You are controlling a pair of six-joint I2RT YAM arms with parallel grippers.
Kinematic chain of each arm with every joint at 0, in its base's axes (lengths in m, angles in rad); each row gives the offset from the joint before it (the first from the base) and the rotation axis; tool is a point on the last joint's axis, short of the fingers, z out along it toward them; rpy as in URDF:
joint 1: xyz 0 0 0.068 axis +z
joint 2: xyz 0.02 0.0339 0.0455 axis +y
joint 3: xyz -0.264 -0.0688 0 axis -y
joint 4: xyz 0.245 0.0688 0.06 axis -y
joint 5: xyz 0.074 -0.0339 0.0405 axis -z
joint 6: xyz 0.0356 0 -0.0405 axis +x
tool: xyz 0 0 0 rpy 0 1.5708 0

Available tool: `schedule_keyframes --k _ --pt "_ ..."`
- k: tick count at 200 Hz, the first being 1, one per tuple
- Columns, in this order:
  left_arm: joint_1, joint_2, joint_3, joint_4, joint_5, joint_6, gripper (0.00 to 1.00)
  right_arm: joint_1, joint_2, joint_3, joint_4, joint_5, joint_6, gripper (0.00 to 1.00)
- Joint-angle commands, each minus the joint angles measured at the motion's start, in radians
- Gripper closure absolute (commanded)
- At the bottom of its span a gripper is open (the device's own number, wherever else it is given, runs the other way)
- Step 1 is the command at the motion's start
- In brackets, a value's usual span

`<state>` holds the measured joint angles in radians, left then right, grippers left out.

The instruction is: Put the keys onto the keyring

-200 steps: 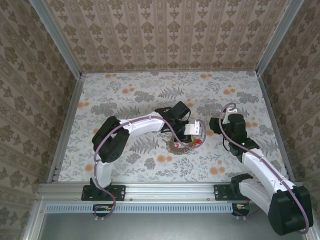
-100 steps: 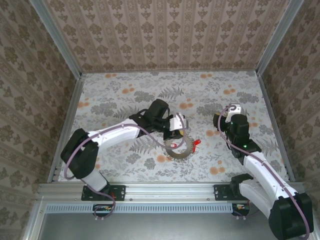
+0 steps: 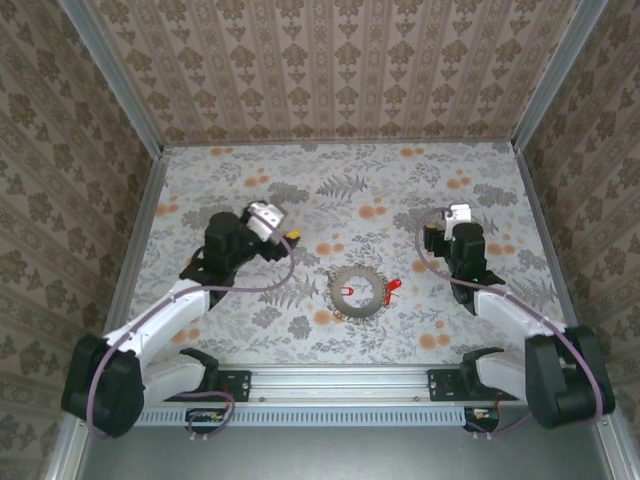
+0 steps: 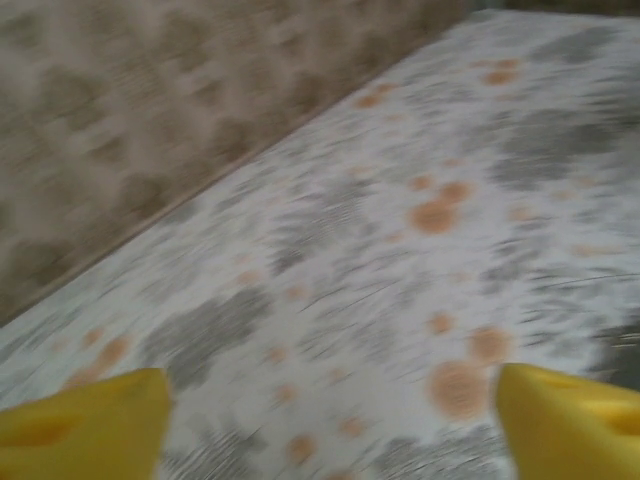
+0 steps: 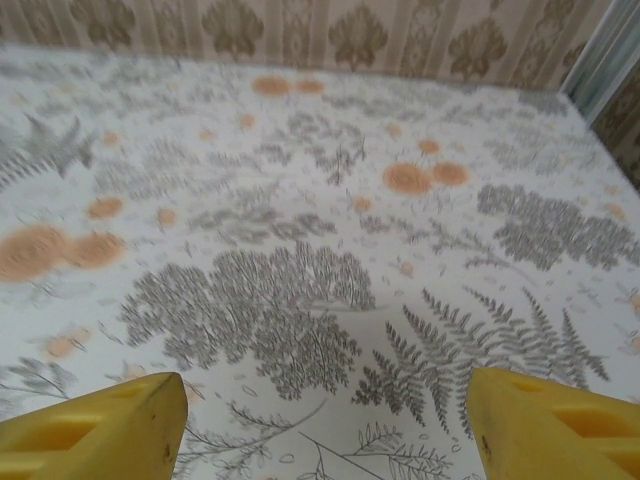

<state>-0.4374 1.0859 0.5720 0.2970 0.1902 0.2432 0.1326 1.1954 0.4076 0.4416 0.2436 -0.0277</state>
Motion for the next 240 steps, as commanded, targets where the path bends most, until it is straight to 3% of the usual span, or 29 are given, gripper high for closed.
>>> schedule_keyframes --k 1,13,58,81,86,103,112,162,173,179,187,202,219,240 --pt "0.114 -0.053 -0.081 0.061 -0.153 -0.131 0.00 -0.013 0.100 -0.041 0.241 -0.035 -0.029 0.25" --pt "0.178 -0.083 -0.117 0.065 -0.168 -0.154 0.00 -0.019 0.126 -0.022 0.241 -0.069 -0.036 0.25" --pt "0.327 -0.072 -0.233 0.184 -0.198 -0.182 0.00 -0.097 0.357 -0.064 0.577 -0.168 0.033 0.26" --pt "0.359 -0.001 -0.268 0.293 -0.158 -0.180 0.00 -0.099 0.334 -0.051 0.512 -0.166 0.041 0.24" --pt "0.362 0.020 -0.273 0.315 -0.153 -0.171 0.00 -0.099 0.333 -0.043 0.492 -0.150 0.048 0.18" --pt "0.372 0.098 -0.279 0.399 -0.133 -0.152 0.00 -0.100 0.337 -0.008 0.431 -0.092 0.072 0.13" --pt "0.377 0.147 -0.283 0.456 -0.110 -0.138 0.00 -0.099 0.334 -0.009 0.428 -0.086 0.072 0.01" --pt "0.443 0.468 -0.264 0.778 0.034 -0.127 0.00 -0.096 0.333 -0.013 0.438 -0.080 0.069 0.00" --pt "0.457 0.426 -0.260 0.690 0.073 -0.133 0.00 -0.090 0.333 -0.015 0.441 -0.074 0.065 0.00" --pt "0.457 0.442 -0.267 0.724 0.105 -0.120 0.00 -0.090 0.333 -0.015 0.440 -0.073 0.064 0.01" --pt "0.455 0.452 -0.274 0.765 0.095 -0.120 0.00 -0.090 0.333 -0.015 0.440 -0.074 0.064 0.00" --pt "0.455 0.445 -0.240 0.688 0.037 -0.142 0.00 -0.090 0.334 -0.013 0.435 -0.076 0.065 0.01" --pt "0.438 0.447 -0.156 0.530 -0.161 -0.196 0.00 -0.090 0.333 -0.013 0.437 -0.076 0.064 0.00" --pt "0.418 0.449 -0.164 0.546 -0.205 -0.188 0.00 -0.090 0.334 -0.013 0.437 -0.076 0.064 0.01"
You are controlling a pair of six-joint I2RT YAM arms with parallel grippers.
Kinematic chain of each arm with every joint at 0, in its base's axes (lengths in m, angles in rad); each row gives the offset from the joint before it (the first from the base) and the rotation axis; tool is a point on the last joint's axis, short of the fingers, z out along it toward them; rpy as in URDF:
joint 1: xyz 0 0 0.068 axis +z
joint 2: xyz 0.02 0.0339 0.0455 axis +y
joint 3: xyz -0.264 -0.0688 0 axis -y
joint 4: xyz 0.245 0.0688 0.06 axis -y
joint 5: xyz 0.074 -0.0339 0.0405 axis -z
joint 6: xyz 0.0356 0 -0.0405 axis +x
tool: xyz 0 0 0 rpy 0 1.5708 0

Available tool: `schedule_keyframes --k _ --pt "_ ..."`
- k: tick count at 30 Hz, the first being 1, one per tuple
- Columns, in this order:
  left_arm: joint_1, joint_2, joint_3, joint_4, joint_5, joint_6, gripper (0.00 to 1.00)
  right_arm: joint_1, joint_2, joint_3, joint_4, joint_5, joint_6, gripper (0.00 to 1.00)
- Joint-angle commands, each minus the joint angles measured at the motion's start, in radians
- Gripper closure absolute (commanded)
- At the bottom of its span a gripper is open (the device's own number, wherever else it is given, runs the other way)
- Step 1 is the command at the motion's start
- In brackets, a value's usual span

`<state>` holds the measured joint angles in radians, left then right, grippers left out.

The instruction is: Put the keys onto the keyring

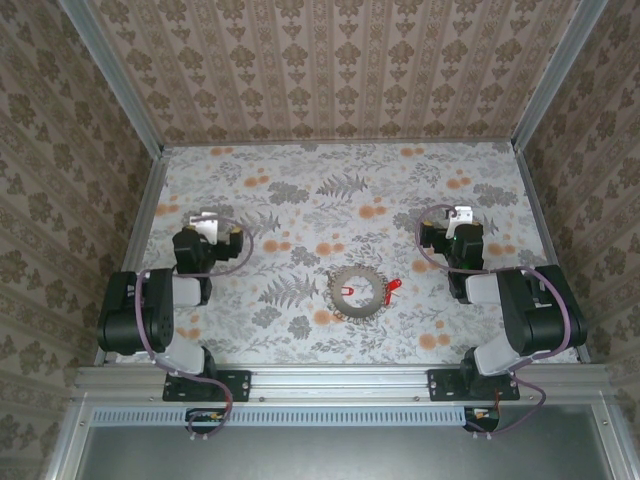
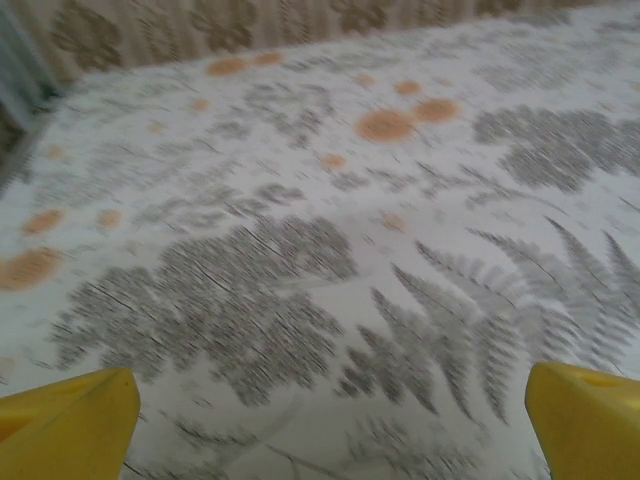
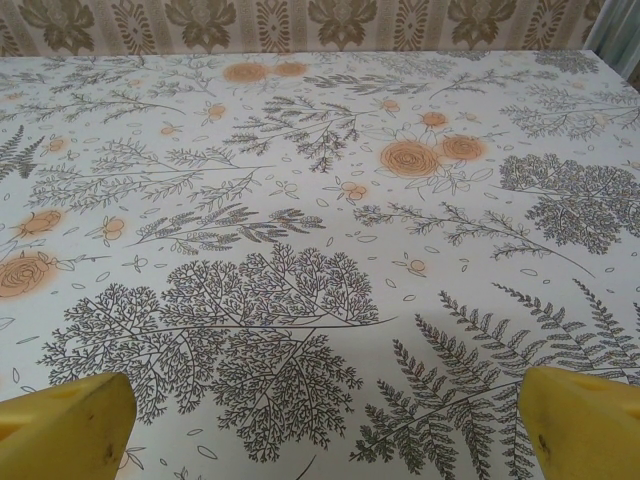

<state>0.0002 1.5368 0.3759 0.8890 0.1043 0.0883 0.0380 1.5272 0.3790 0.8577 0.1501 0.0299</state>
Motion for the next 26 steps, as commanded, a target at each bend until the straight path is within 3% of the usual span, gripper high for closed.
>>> schedule_keyframes --k 1,26 --pt "-0.019 -0.002 0.032 -0.044 -0.118 -0.033 0.00 0.005 0.002 0.015 0.021 0.017 0.007 0.01" --pt "-0.020 0.000 0.033 -0.042 -0.115 -0.032 0.00 0.001 0.002 0.018 0.015 0.008 0.009 0.01"
